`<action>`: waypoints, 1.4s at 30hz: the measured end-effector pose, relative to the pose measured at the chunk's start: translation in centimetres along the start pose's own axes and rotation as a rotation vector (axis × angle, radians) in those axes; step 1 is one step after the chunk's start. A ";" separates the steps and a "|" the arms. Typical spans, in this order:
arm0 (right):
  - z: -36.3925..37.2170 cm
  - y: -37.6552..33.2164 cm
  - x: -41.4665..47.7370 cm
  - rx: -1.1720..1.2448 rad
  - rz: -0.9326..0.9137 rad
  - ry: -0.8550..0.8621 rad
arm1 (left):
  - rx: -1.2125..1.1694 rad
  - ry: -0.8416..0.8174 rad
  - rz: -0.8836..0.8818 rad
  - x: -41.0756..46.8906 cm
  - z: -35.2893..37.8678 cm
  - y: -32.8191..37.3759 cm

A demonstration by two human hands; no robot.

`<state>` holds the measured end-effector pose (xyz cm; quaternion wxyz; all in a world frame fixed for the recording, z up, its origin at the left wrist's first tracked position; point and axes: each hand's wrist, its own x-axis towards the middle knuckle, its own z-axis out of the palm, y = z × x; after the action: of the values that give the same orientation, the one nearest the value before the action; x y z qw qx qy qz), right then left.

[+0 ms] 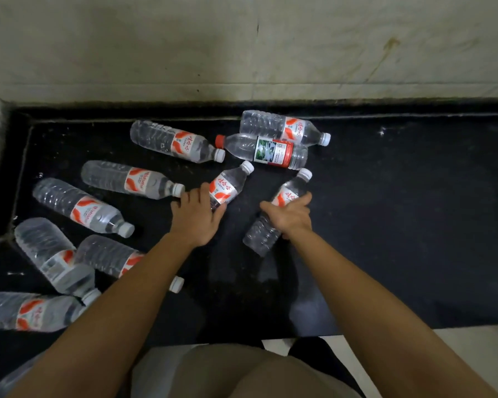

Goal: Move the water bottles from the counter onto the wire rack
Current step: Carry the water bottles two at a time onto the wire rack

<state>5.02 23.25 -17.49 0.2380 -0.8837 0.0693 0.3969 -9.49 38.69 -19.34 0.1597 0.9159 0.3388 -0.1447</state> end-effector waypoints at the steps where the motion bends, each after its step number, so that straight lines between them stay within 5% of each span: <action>1: -0.6 0.6 -0.2 -0.088 -0.024 -0.020 | -0.005 -0.007 -0.011 -0.1 0.0 0.3; 7: -2.2 4.2 -1.8 -0.612 -0.204 -0.035 | -0.118 0.024 -0.109 -1.6 1.1 2.3; 13: -1.8 7.3 -3.0 -0.753 -0.340 0.040 | -0.029 0.045 -0.079 -5.6 3.5 4.3; 22: -2.3 10.1 -3.0 -0.710 -0.463 0.151 | -0.173 0.120 -0.216 -6.2 4.7 7.5; 29: -8.2 14.7 -4.6 -0.562 -0.462 0.331 | -0.283 0.258 0.014 -4.8 1.6 11.4; 37: -25.4 17.1 -11.7 -0.008 -0.574 0.807 | -0.614 0.620 0.273 -10.2 -9.5 26.8; 42: -35.9 24.1 -17.0 0.047 -0.631 1.070 | -0.693 0.708 0.454 -18.3 -12.1 37.6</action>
<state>10.02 -16.09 6.73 0.2957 -0.9326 -0.0767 -0.1923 4.10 5.87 5.84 0.3557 0.8523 0.1937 0.3310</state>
